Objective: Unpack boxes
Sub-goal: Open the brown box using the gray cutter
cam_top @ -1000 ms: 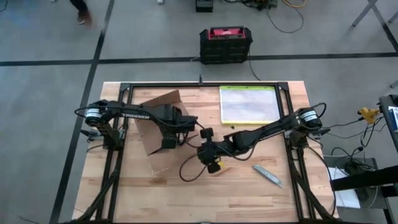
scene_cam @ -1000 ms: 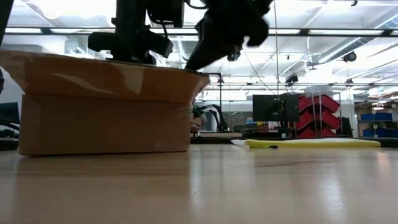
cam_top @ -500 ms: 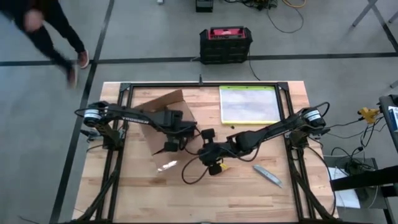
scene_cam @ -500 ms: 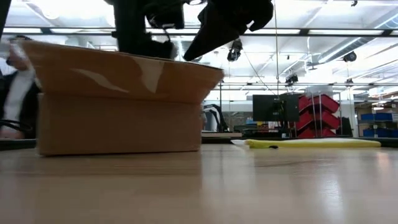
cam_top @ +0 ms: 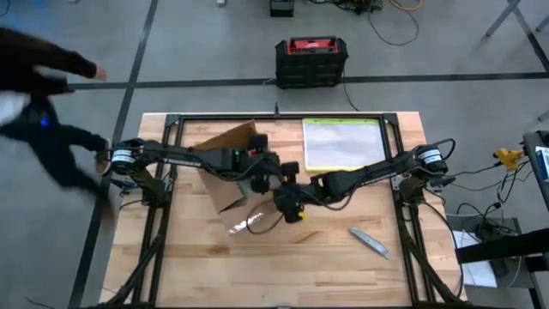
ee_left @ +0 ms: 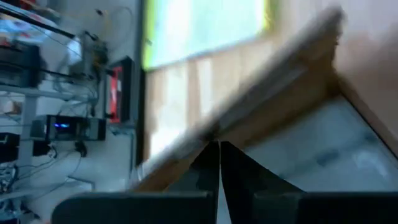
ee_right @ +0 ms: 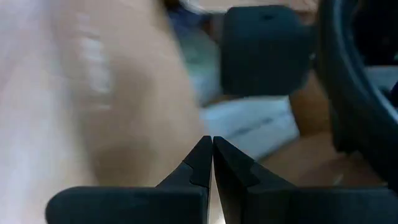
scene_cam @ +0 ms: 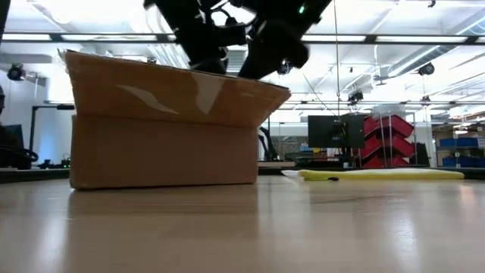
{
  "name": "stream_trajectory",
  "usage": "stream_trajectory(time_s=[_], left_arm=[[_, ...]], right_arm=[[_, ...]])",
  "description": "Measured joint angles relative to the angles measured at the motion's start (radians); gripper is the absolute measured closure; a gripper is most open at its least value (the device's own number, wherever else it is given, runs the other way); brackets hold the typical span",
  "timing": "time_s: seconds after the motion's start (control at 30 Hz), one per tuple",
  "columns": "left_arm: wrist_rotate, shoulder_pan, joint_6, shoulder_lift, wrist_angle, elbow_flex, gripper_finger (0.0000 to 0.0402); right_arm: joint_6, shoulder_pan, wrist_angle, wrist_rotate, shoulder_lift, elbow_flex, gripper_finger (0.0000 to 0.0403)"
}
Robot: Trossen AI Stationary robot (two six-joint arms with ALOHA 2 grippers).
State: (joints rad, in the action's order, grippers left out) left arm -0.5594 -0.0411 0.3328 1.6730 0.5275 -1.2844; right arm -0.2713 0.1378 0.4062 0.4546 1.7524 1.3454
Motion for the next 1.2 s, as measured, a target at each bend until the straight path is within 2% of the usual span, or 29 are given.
stream_trajectory(time_s=[0.07, 0.2, 0.33, 0.43, 0.5, 0.63, 0.8, 0.97, 1.07, 1.2], left_arm=[[-0.001, -0.017, 0.016, 0.003, -0.036, 0.001, 0.0401], [0.014, -0.047, 0.030, -0.010, -0.024, 0.002, 0.0401], [0.037, -0.058, -0.008, -0.063, 0.175, 0.002, 0.0401], [0.129, -0.067, -0.072, -0.103, 0.334, 0.004, 0.0401], [0.190, -0.076, -0.097, -0.130, 0.420, 0.007, 0.0401], [0.312, -0.102, -0.124, -0.175, 0.485, 0.029, 0.0401], [0.348, -0.135, -0.136, -0.193, 0.485, 0.108, 0.0401], [0.407, -0.137, -0.135, -0.192, 0.488, 0.161, 0.0401], [0.443, -0.136, -0.153, -0.193, 0.515, 0.150, 0.0401], [0.499, -0.134, -0.181, -0.197, 0.617, 0.073, 0.0401]], right_arm=[[-0.004, -0.042, 0.001, 0.064, 0.002, -0.007, 0.0403], [0.003, -0.104, -0.011, 0.098, 0.001, -0.013, 0.0403], [0.021, -0.150, -0.037, 0.093, 0.001, -0.032, 0.0403], [-0.004, -0.174, -0.077, 0.091, 0.001, -0.046, 0.0403], [-0.017, -0.192, -0.119, 0.067, 0.002, -0.048, 0.0403], [-0.030, -0.233, -0.226, 0.015, 0.002, -0.049, 0.0403], [-0.027, -0.281, -0.316, -0.051, 0.003, -0.050, 0.0403], [0.011, -0.326, -0.312, -0.076, 0.003, -0.050, 0.0403], [0.018, -0.334, -0.315, -0.124, 0.003, -0.050, 0.0403], [0.021, -0.333, -0.325, -0.219, 0.010, -0.050, 0.0403]])
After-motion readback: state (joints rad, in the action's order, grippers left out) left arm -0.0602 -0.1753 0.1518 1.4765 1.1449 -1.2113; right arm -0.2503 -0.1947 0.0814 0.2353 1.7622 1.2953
